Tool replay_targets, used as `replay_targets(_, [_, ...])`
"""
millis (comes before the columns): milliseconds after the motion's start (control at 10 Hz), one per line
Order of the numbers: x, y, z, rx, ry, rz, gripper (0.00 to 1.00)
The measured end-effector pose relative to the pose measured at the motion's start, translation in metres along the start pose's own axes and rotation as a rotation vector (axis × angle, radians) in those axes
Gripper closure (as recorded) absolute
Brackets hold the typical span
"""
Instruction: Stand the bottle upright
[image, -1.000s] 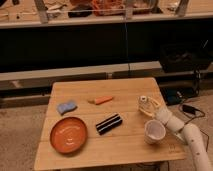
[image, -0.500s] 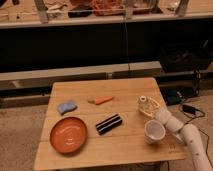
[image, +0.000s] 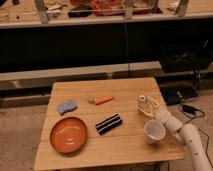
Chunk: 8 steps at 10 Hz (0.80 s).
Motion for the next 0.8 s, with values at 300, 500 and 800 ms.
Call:
replay_targets(300, [-0.005,-0.002,-0.004,0.015,-0.053,0.103,0.99])
replay_targets(500, [-0.012,0.000,-0.003,0.016,-0.093,0.196,1.00])
replay_targets(800, [-0.019,0.002,0.001,0.017,-0.105,0.199,1.00])
